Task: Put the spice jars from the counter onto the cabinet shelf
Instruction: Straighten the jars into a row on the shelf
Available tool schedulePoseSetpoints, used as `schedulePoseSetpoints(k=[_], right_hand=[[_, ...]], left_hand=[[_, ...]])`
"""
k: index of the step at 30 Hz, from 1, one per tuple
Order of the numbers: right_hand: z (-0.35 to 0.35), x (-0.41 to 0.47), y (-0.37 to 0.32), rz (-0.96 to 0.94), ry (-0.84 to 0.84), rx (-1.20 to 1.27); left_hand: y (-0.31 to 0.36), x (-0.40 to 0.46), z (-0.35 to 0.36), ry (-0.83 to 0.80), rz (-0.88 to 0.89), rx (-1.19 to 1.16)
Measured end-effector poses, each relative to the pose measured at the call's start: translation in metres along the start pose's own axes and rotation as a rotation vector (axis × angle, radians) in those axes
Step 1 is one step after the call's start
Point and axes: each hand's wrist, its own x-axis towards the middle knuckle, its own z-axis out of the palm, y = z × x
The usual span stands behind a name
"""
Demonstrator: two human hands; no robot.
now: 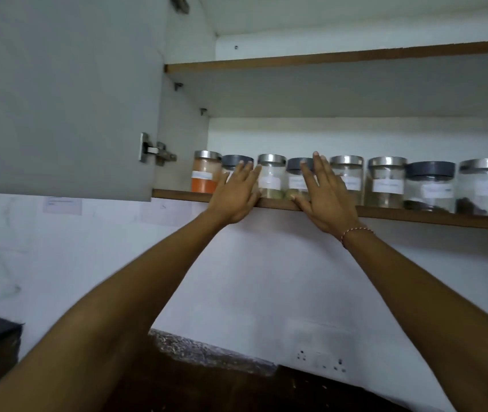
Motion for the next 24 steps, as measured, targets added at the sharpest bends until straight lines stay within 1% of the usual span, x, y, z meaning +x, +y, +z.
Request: schedulePoseSetpoints(k=[3, 6, 10, 14, 16, 17, 21, 24], right_hand=[[0.015, 0.032, -0.032, -0.013, 0.002, 0.032], [0.026, 0.063, -0.056, -0.020, 0.002, 0.088], [0.037, 0.102, -0.081, 0.013, -0.095, 0.125], [0.052, 0.134, -0.096, 0.035, -0.199, 0.146], [0.059, 0.147, -0.101, 0.025, -0.222, 0.116], [0.062, 0.151, -0.104, 0.018, -0.209, 0.093], [0.070, 0.159, -0.108, 0.018, -0.039, 0.022], [0.071, 0.162, -0.110, 0.051, -0.037, 0.077]], left_hand=[[-0.056, 0.010, -0.009, 0.077, -0.146, -0.204], [-0.097, 0.022, -0.015, 0.122, -0.212, -0.239], [-0.129, 0.047, -0.018, 0.088, -0.150, -0.174], [-0.143, 0.066, -0.018, 0.036, -0.124, -0.200], [-0.152, 0.075, -0.019, 0.000, -0.123, -0.190], [-0.155, 0.078, -0.020, -0.022, -0.124, -0.187], [-0.159, 0.092, -0.019, -0.123, -0.124, -0.210], [-0.162, 0.100, -0.016, -0.137, -0.136, -0.255]])
